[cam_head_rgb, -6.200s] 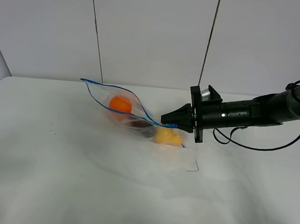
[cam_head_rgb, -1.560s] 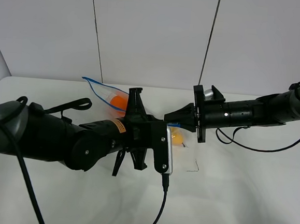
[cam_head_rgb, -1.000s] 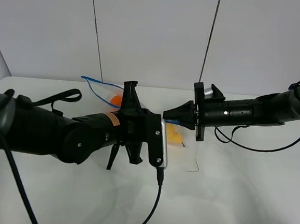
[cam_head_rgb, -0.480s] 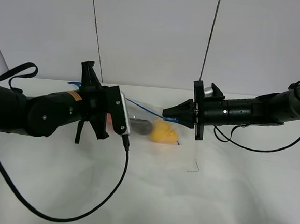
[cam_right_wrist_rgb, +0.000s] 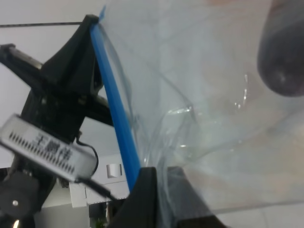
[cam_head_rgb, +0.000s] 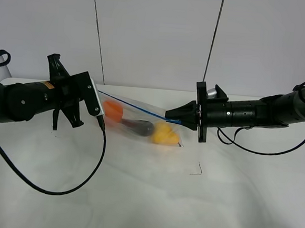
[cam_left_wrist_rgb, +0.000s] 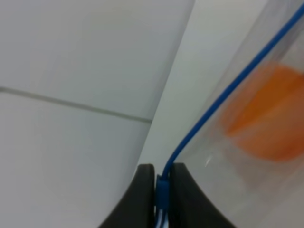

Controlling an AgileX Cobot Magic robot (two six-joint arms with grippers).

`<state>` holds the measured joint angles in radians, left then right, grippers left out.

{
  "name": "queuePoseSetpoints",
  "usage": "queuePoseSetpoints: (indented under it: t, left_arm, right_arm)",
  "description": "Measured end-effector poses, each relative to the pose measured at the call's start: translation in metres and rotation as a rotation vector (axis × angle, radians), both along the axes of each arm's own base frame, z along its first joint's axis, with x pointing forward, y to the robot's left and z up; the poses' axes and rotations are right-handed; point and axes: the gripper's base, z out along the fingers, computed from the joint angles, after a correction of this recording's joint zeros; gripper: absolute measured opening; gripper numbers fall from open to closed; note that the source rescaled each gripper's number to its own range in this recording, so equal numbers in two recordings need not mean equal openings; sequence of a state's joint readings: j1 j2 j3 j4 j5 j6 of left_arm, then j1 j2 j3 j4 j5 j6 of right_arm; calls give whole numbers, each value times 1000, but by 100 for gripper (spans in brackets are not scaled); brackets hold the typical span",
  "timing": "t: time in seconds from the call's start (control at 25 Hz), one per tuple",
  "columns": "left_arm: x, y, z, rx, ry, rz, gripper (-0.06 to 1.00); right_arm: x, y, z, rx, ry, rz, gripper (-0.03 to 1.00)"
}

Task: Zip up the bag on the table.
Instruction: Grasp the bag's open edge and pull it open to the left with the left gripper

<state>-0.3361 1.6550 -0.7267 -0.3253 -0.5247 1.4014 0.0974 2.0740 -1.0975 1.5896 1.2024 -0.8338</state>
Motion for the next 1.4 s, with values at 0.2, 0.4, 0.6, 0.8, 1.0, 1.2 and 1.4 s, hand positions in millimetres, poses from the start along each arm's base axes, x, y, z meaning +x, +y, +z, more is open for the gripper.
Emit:
queuePoseSetpoints:
  t: [0.2, 0.4, 0.6, 0.8, 1.0, 1.2, 1.4]
  left_arm:
    - [4, 14, 0, -3, -3, 49, 0]
    - [5, 16, 1, -5, -6, 57, 0]
    - [5, 17, 1, -5, -6, 58, 0]
    - [5, 18, 1, -6, -9, 65, 0]
    - [7, 24, 1, -10, -12, 87, 0]
    - [7, 24, 1, -10, -12, 87, 4]
    - [9, 29, 3, -75, -26, 143, 45]
  right_arm:
    - [0, 0, 0, -6, 1, 5, 0]
    - [-1, 0, -1, -9, 1, 9, 0]
    - [-1, 0, -1, -11, 1, 11, 0]
    - [-1, 0, -1, -11, 1, 11, 0]
    - [-1, 0, -1, -11, 2, 12, 0]
    - [-1, 0, -1, -11, 4, 11, 0]
    - [-2, -1, -2, -23, 2, 25, 0]
